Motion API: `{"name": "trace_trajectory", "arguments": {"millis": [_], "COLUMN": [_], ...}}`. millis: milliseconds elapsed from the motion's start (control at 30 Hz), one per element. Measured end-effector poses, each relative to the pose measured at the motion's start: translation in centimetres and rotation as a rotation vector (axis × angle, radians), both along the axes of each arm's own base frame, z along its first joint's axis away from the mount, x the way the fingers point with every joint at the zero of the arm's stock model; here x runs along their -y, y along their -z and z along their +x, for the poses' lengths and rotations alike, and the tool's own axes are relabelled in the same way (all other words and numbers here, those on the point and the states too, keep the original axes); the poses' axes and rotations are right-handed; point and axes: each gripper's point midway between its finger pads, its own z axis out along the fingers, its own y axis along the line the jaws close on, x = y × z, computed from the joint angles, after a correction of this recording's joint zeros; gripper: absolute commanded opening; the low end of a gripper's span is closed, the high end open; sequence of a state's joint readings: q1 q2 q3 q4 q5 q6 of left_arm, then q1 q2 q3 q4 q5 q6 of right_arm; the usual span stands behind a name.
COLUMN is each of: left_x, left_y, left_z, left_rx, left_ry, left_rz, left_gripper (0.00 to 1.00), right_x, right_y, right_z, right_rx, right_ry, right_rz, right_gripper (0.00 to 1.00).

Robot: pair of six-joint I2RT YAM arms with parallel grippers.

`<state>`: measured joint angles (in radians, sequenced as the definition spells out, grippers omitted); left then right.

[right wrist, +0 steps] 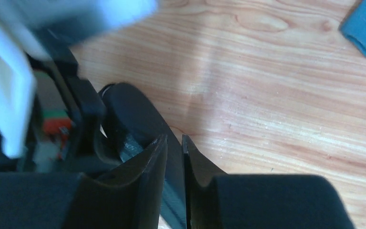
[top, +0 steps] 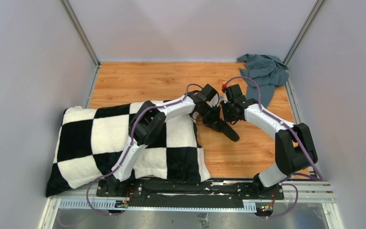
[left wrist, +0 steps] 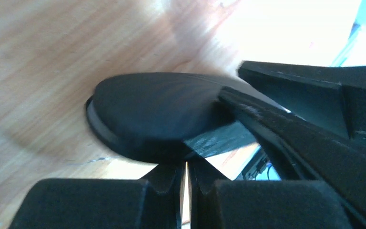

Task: Organize the sunglasses
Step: Close the sunglasses case at the center of the board, then move the sunglasses case to the center of the board.

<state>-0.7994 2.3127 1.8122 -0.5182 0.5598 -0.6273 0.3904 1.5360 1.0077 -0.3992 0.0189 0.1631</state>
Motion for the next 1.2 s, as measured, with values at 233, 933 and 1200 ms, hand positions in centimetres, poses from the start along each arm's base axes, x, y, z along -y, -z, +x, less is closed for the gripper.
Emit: {"name": "trace_trajectory", "arguments": {"millis": [233,933,1200], "left_x": [1.1,-4.9,-6.7], "left_y": [-0.7,-11.7,-14.3], "left_z": [-1.1,-0.1,-0.3], "left_rx": [-0.007,0.273,0.333], "left_ry": [0.039,-0.012,-0.02], "left_rz": [-0.046,-0.154,-0.171], "left_gripper": [0.09,0.15,0.17], "right_x": [-0.3,0.2,0.7], "right_y": [-0.8,-4.2,-1.2], "right_z": [0.5,-4.2,-4.0], "right_rx": [0.038,0.093,-0.012], "right_ry": [-0.002,-0.097,-0.105], "right_rz": [0.005,0.136,0.073], "right_gripper": [0.3,0.77,0.8]}}
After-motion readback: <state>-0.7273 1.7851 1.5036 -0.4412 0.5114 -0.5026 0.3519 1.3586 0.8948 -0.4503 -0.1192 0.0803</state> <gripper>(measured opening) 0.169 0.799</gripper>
